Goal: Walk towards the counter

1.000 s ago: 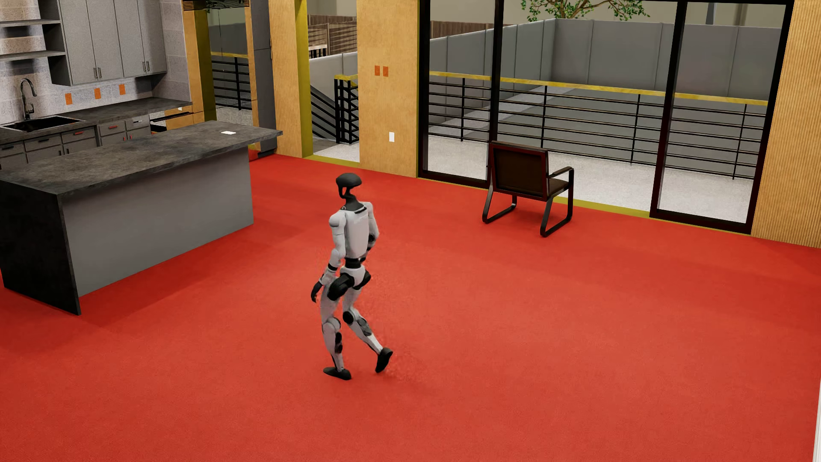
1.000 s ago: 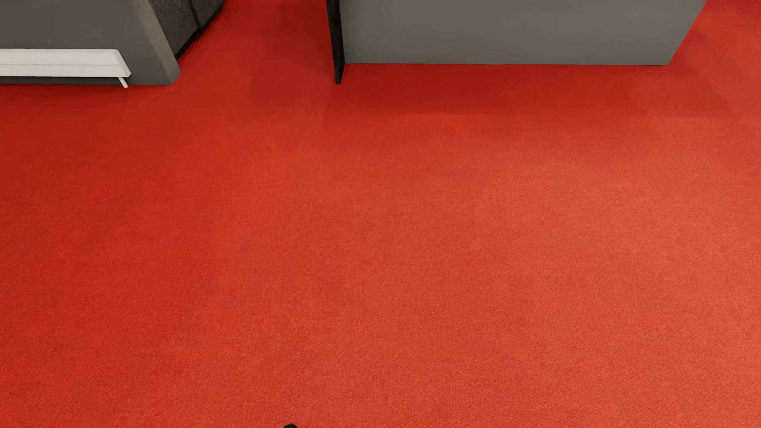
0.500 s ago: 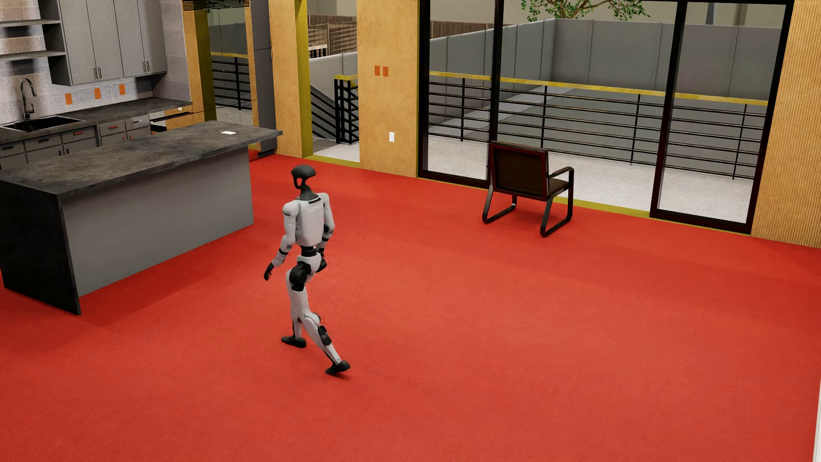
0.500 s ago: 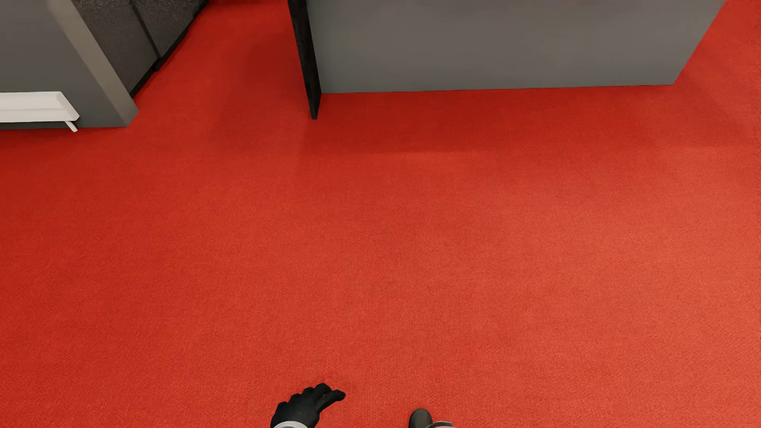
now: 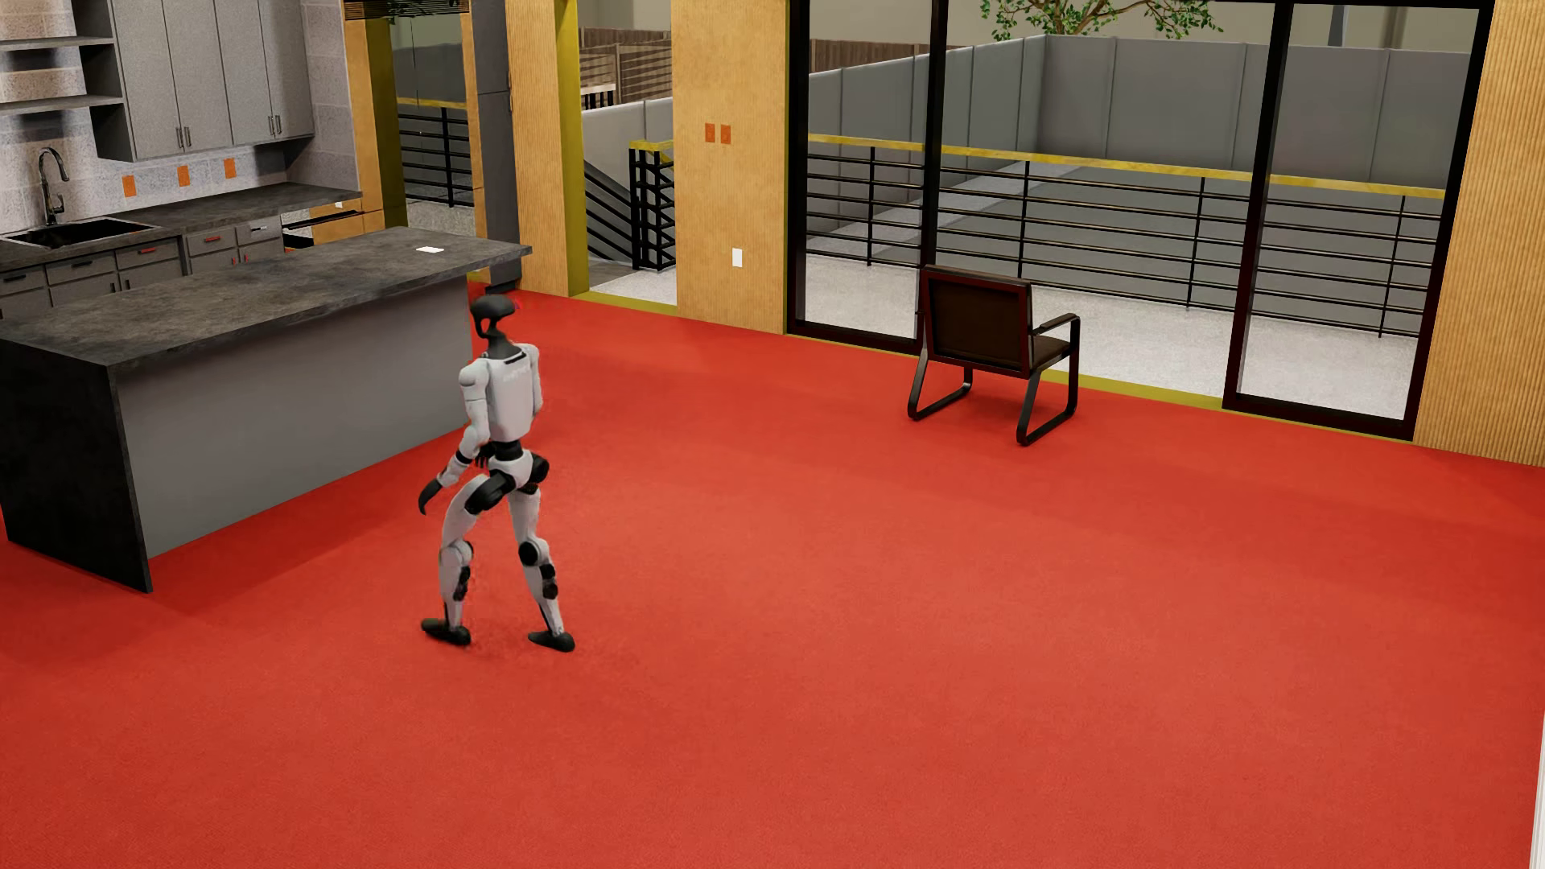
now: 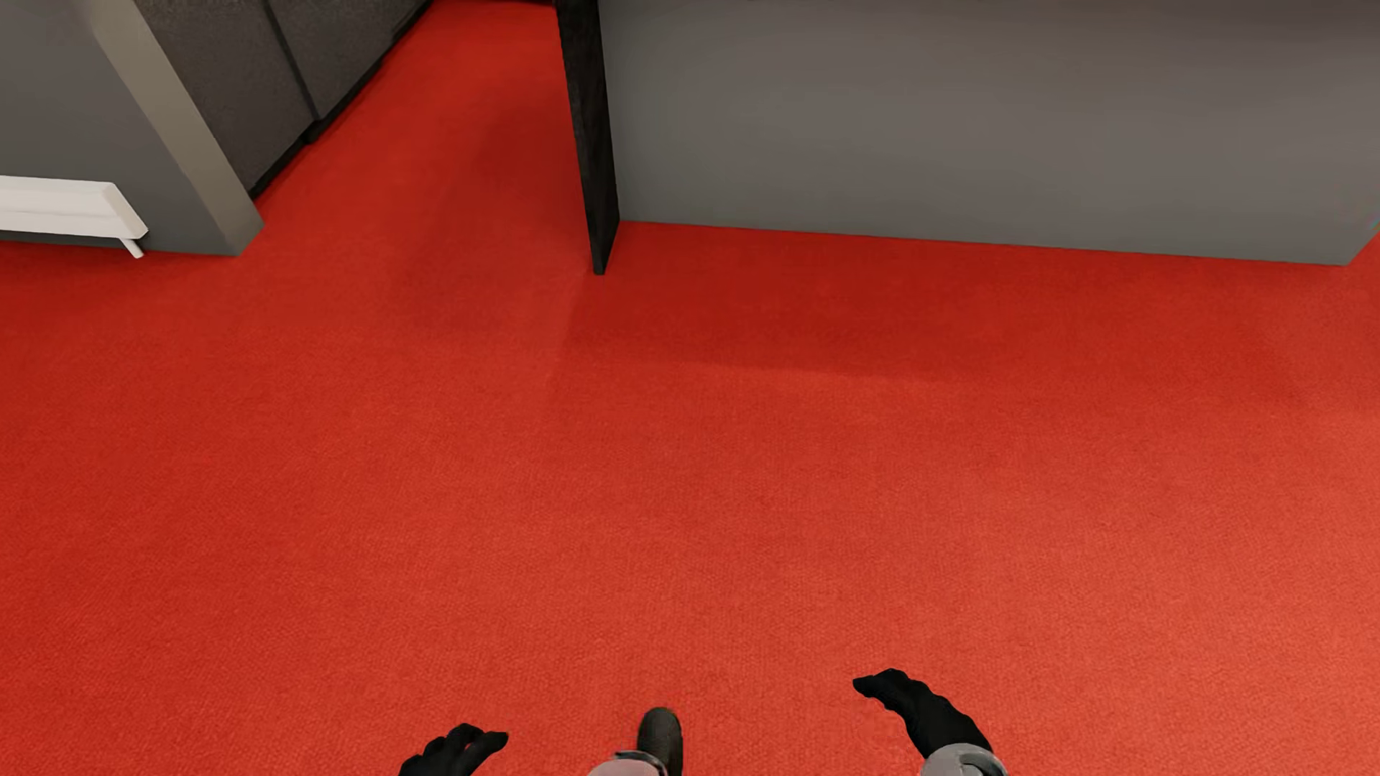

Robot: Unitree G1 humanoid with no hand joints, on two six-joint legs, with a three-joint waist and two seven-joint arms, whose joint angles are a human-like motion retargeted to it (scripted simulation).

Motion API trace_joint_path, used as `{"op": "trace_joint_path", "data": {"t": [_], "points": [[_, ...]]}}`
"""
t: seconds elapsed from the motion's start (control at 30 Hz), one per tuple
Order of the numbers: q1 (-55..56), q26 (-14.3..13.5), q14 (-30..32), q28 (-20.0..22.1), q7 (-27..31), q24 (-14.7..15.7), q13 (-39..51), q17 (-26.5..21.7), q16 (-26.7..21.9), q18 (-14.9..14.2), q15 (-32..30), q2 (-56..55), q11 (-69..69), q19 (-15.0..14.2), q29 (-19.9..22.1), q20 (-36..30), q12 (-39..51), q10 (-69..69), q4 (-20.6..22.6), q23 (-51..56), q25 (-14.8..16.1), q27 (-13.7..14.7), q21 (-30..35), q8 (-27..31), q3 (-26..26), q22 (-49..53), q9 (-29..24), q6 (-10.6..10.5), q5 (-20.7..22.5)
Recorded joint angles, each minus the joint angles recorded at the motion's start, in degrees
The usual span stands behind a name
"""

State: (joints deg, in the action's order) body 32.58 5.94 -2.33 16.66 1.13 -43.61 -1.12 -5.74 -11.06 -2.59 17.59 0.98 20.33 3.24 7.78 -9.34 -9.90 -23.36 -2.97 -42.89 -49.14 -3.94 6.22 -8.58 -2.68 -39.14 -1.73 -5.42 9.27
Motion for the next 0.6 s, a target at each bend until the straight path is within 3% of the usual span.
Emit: {"op": "trace_joint_path", "data": {"t": [0.07, 0.1, 0.13, 0.2, 0.27, 0.37, 0.4, 0.47, 0.5, 0.53, 0.6], "points": [[-1.5, -0.1, 0.8, 1.2, -1.4, -2.0, 0.7, -0.2, 0.6, -1.6, 0.4, 4.2, -1.1, -0.3, 1.0, -0.5, -1.3, 12.7, 0.5, 0.7, 0.7, 0.0, 1.0, 1.9, -1.0, -1.1, 0.3, 0.1, 0.5], [-1.6, -0.1, 1.5, 1.7, -1.5, -2.6, 0.7, -0.2, 1.3, -1.2, 0.7, 6.0, -0.7, -0.6, 1.9, -0.2, -1.9, 12.0, 1.0, 0.8, 0.8, -0.1, 1.5, 2.9, -1.4, -2.3, 0.4, 0.3, 0.5], [-1.4, 0.0, 4.9, 2.2, -0.8, -3.0, 0.2, -0.3, 2.2, 2.6, 0.2, 7.7, 0.1, -1.0, 2.5, 0.3, -2.6, 8.9, 1.8, 0.6, 0.9, -0.3, 1.8, 4.0, -1.8, -3.6, 0.6, 0.6, 0.1], [-3.1, 0.5, 10.1, 2.7, -1.6, -3.5, -2.3, 0.0, 4.3, 4.2, -4.4, 10.3, 3.9, -2.1, 3.0, 1.3, -4.0, 3.7, 3.0, 0.1, 2.1, -1.5, 0.6, 5.3, -2.3, -7.2, 1.1, 2.0, -1.9], [-5.7, 0.6, 7.6, 2.3, -3.4, -4.4, -5.6, 0.3, 5.8, 5.4, -15.2, 8.0, 14.7, -8.0, 2.0, 1.1, -4.2, 0.5, 5.2, -1.6, 4.1, -2.9, -0.9, 6.3, -2.3, -11.5, 1.4, 4.0, -5.2], [-10.7, -1.0, 1.9, 1.7, -6.7, -7.4, -8.2, -5.6, 6.7, 6.8, -34.6, -5.6, 40.8, -17.2, -3.9, -1.0, -1.5, -0.9, 8.4, -1.5, -0.3, 0.2, 6.5, 5.3, -2.4, -15.5, 1.0, 6.8, -13.2], [-12.3, -1.5, 0.1, 1.7, -7.2, -8.2, -9.2, -7.0, 6.8, 7.1, -34.8, -10.6, 46.7, -17.3, -4.4, -1.8, 0.1, -1.3, 9.6, -0.1, -0.7, 0.8, 7.1, 5.2, -2.1, -15.9, 0.6, 7.7, -15.5], [-15.8, -2.5, -3.4, 1.8, -7.2, -9.5, -12.2, -7.2, 6.6, 7.5, -24.0, -19.3, 51.7, -14.4, -2.7, -3.5, 3.8, -2.1, 11.9, 3.0, 3.1, -0.7, 3.2, 5.0, -1.3, -16.5, 0.0, 8.9, -18.2], [-17.8, -2.9, -5.1, 1.8, -6.5, -9.6, -13.4, -5.9, 6.9, 7.8, -19.4, -22.6, 50.1, -14.0, -1.1, -3.6, 5.9, -2.2, 12.8, 4.0, 5.4, -2.4, 0.7, 4.6, -0.7, -16.5, -0.3, 9.3, -19.4], [-19.8, -3.5, -6.6, 1.9, -5.7, -9.1, -14.4, -5.0, 7.3, 7.9, -15.1, -25.3, 46.1, -11.6, 0.3, -3.4, 7.8, -2.3, 13.7, 4.9, 7.0, -3.9, -1.5, 4.2, -0.1, -15.9, -0.5, 9.6, -20.1], [-23.5, -4.9, -9.2, 2.4, -3.6, -8.2, -15.7, -3.8, 7.5, 8.2, -9.9, -29.1, 32.9, -8.9, 1.1, -3.8, 11.3, -2.1, 14.6, 6.0, 7.9, -5.4, -3.3, 2.5, 1.1, -13.6, -0.6, 9.8, -21.2]]}}
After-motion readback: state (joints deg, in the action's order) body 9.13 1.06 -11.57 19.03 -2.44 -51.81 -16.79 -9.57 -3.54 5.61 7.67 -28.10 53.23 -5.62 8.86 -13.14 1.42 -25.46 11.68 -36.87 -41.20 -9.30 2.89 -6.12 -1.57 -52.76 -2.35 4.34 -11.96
